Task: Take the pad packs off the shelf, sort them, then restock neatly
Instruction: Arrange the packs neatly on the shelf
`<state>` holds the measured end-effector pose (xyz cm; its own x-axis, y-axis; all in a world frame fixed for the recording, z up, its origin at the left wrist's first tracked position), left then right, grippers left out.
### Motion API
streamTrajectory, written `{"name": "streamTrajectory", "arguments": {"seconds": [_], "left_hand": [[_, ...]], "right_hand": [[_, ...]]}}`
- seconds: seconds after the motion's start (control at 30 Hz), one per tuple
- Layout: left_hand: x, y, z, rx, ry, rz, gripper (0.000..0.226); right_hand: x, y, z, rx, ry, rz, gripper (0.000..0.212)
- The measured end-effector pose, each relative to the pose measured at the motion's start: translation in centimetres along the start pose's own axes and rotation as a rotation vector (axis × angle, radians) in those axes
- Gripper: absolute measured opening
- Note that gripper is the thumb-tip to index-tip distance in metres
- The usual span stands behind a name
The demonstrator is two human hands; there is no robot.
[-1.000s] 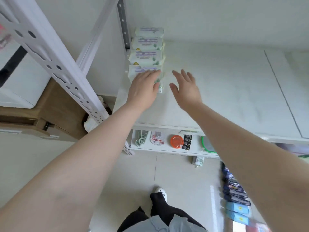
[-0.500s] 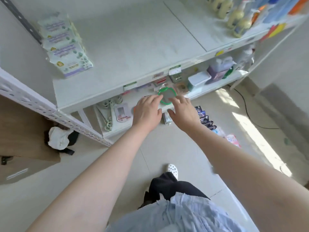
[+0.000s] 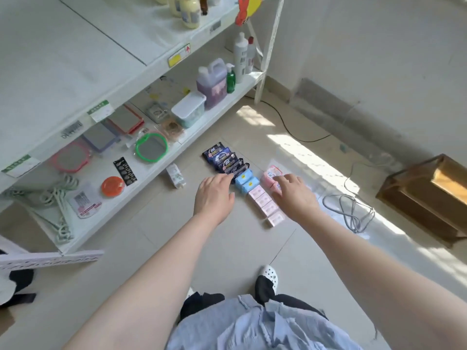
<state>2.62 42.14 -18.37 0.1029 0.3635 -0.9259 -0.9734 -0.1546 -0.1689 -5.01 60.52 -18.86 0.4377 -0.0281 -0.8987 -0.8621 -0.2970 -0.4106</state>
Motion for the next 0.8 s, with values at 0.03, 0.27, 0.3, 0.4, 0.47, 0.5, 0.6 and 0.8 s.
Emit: {"name": "streamTrajectory", "arguments": {"seconds": [0.03, 0.27, 0.3, 0.4, 0.47, 0.5, 0.6, 0.8], "left_hand": [[1.2, 0.8, 1.6, -0.005, -0.013, -0.024, 0.051], [5.6, 4.6, 6.9, -0.123, -0.085, -0.102, 0.051], [5.7, 5.3, 6.9, -0.137, -0.080, -0.106, 0.051], [5.4, 7.9, 6.4, -0.189, -0.076, -0.113, 0.050], [5.6, 10.1, 6.1, -0.214, -0.090, -0.129, 0.049], [6.0, 11.3, 6.0, -0.218, -0.100, -0.147, 0.049], [8.1, 15.3, 5.9, -0.211, -0.106, -0.201, 0.049], [17.0, 21.3, 5.2, -0.262, -0.144, -0.332, 0.049]], "right_hand": [[-0.3, 0.5, 2.2, 0.018, -0.001, -0.005, 0.041], [-2.8, 5.3, 10.9, 0.054, 0.000, -0.036, 0.046], [-2.9, 6.2, 11.4, 0.060, 0.012, -0.049, 0.046], [-3.0, 9.1, 12.2, 0.069, 0.034, -0.090, 0.049], [-2.9, 11.1, 12.7, 0.091, 0.056, -0.109, 0.051], [-2.8, 12.1, 13.2, 0.111, 0.076, -0.119, 0.052], [-1.8, 15.4, 15.4, 0.192, 0.141, -0.128, 0.054], [5.6, 22.8, 22.6, 0.443, 0.388, -0.217, 0.062]]}}
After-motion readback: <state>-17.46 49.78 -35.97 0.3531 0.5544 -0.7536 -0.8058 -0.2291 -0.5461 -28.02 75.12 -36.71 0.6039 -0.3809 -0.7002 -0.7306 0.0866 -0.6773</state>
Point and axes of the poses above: each hand's wrist, its own y-axis towards the middle knuckle, its own x-axis out of the palm, z = x × y, the point moved 4 cm from there along y, towards the middle knuckle, and after that the axes turned 4 degrees about x, right-handed, at the moved point
